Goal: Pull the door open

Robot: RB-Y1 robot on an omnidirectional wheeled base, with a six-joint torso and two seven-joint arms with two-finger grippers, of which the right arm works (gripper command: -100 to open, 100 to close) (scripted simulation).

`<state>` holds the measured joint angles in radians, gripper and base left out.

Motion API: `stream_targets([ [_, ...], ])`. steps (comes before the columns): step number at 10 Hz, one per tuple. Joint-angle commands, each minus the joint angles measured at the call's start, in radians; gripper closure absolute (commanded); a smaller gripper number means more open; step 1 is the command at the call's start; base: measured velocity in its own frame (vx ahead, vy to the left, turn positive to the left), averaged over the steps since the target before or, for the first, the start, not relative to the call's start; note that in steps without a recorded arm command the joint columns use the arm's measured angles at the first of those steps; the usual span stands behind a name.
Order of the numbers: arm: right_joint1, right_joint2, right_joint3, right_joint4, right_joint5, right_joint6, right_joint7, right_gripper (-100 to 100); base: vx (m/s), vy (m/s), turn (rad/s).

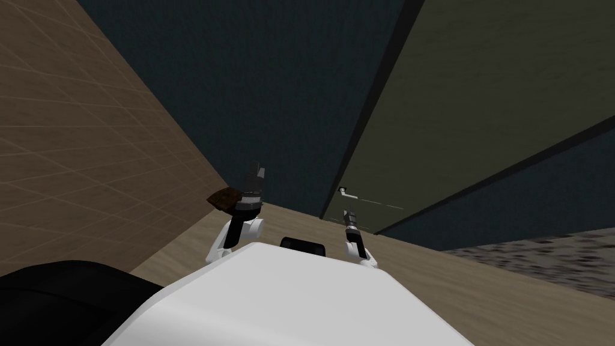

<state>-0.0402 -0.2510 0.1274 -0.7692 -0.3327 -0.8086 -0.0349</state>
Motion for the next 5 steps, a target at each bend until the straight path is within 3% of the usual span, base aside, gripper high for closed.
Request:
stream_targets([
  [1, -0.01, -0.001, 0.004, 0.037, -0.008, -0.007, 0.004, -100, 0.054, -0.095, 0.083],
  [4, -0.025, -0.006, 0.009, 0.086, -0.02, -0.014, 0.007, -100, 0.032, -0.084, 0.074],
  [5, -0.025, -0.005, 0.008, 0.08, -0.017, -0.015, 0.005, -100, 0.018, -0.037, 0.024],
])
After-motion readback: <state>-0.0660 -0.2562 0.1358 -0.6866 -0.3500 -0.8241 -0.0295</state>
